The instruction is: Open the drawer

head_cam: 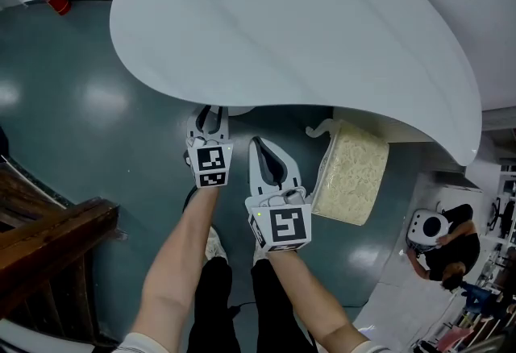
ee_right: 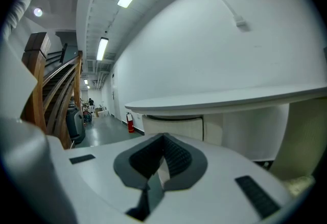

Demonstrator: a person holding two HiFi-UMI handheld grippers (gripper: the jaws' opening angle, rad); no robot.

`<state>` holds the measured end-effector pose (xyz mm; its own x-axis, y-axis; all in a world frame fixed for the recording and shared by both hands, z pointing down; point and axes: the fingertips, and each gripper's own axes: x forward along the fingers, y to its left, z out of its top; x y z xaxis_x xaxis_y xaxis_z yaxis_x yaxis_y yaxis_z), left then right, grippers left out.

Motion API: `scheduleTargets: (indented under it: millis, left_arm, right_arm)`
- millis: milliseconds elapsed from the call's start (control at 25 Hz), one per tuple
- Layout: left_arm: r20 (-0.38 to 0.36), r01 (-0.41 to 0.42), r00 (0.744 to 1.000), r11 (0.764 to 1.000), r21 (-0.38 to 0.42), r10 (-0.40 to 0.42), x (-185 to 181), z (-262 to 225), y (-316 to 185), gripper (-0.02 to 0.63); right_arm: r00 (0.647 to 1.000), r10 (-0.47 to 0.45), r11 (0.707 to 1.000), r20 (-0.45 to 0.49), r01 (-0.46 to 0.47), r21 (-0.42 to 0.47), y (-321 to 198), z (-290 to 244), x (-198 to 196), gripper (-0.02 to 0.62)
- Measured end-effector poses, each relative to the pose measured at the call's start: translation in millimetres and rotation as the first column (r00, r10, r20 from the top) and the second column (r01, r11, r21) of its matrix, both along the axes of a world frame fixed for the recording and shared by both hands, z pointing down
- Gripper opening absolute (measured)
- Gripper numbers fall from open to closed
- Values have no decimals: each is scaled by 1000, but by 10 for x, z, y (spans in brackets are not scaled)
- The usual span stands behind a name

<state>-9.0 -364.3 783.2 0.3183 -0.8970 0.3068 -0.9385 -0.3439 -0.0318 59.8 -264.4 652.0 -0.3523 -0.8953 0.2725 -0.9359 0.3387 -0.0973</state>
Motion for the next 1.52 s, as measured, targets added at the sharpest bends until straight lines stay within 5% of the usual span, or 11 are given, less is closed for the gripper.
scheduleTargets:
  millis: [1520]
  left_arm:
    - [-11,-29,1000,993,-111,28,-296,94,1363,95]
  right_arm:
    - [1000,-24,996,-11,23,-85,803,9,-131,14]
